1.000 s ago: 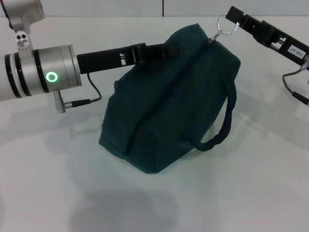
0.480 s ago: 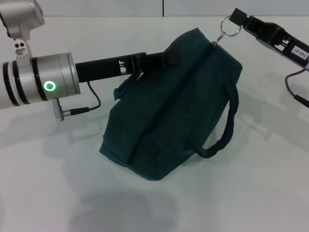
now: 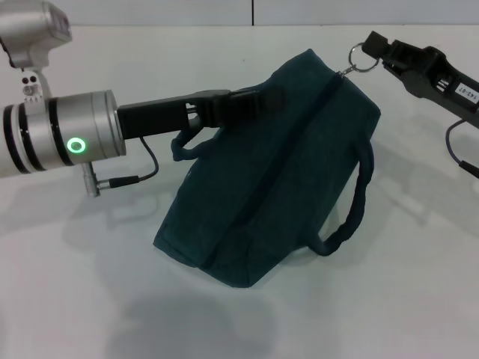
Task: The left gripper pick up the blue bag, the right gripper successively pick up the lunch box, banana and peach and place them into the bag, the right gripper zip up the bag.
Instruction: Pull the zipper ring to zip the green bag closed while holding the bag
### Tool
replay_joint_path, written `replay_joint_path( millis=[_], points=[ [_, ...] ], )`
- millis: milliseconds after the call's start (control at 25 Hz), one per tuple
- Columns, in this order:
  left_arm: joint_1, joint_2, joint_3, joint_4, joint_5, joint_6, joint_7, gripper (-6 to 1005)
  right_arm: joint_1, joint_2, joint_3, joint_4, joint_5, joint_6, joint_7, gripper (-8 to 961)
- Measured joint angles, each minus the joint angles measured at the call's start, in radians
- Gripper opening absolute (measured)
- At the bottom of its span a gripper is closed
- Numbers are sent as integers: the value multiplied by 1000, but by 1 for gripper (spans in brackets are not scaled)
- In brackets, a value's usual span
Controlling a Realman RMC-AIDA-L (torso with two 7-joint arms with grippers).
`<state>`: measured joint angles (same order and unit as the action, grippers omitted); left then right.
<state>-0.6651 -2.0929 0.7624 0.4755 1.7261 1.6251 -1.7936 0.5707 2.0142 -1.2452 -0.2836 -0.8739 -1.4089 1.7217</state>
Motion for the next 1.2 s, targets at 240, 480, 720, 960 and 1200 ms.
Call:
replay_joint_path(
  millis=[240, 480, 720, 960, 1200],
  points=[
    [9, 0, 12, -15, -18, 38, 61, 58, -5, 0, 6, 35, 0, 19, 75, 43],
    [10, 1, 26, -16, -19, 93, 96, 58, -6, 2, 9, 50, 0, 48, 109, 43],
    [17, 1, 30, -16, -45, 128, 114, 57, -7, 3, 9, 60, -1, 76, 121, 44],
    [20, 2, 35, -15, -59, 128, 119, 57, 0, 4, 4, 63, -6, 78, 119, 44],
    [21, 4, 31, -15, -71, 107, 124, 56, 0, 7, 5, 52, -3, 60, 113, 45]
  ],
)
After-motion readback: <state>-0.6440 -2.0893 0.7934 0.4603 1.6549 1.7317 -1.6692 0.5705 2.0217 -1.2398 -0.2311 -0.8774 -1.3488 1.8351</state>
